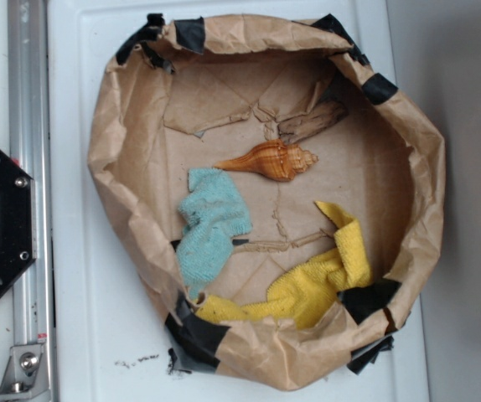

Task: Grab the shell.

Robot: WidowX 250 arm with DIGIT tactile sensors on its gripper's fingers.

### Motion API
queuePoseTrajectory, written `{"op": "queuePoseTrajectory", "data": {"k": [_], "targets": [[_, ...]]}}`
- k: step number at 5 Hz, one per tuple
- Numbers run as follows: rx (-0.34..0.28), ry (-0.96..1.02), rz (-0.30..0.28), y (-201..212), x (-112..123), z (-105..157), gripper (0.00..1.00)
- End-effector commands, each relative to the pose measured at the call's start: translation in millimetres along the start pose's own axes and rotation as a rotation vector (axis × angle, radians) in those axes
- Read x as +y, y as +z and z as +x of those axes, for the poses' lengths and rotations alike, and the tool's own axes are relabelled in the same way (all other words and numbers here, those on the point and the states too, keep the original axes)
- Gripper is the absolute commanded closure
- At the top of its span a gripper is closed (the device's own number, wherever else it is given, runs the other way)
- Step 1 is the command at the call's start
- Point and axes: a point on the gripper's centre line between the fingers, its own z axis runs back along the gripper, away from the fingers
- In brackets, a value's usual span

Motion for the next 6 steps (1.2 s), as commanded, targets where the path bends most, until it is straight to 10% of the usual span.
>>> {"op": "queuePoseTrajectory", "data": {"k": [1,3,4,6], "targets": [[0.000,0.000,0.000,0.0,0.0,0.0,0.00],[-0.099,-0.038,0.273,-85.2,52.2,95.8,0.00],[-0.103,-0.050,0.204,-111.0,51.8,133.3,0.00],[0.031,-0.137,0.255,-180.1,45.5,128.4,0.00]]}}
